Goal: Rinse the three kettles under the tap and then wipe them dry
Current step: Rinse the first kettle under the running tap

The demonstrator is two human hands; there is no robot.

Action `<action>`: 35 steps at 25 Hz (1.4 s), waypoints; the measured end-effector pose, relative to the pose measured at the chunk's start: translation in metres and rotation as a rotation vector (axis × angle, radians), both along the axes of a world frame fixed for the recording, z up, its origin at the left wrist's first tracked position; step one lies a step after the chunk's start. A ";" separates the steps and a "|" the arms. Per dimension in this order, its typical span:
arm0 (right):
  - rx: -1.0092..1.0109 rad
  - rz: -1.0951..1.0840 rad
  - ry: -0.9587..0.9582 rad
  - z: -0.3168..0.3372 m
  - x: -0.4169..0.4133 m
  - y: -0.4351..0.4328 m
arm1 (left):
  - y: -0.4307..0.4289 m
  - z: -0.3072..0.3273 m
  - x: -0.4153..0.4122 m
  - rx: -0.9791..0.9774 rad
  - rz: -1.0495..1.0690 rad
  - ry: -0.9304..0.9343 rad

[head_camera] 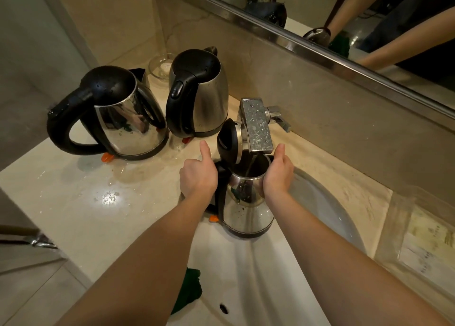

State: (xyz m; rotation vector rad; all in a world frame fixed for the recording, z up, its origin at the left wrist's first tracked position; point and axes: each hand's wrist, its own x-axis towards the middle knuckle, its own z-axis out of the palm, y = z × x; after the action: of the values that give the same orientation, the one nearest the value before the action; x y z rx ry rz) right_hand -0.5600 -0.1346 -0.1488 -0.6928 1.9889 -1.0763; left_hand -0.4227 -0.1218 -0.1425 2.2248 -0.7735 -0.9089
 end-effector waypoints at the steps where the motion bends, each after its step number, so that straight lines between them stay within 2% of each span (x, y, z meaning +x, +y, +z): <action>1: 0.005 0.004 0.006 0.000 0.000 0.000 | 0.001 0.000 0.000 -0.005 -0.001 -0.005; 35: 0.015 -0.037 -0.001 0.008 -0.001 0.008 | 0.006 0.010 -0.007 -0.009 0.030 0.001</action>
State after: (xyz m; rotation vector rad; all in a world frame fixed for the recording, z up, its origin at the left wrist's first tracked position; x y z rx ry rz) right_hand -0.5613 -0.1263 -0.1410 -0.6499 2.0144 -1.0825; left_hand -0.4296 -0.1154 -0.1330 2.2224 -0.7403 -0.8905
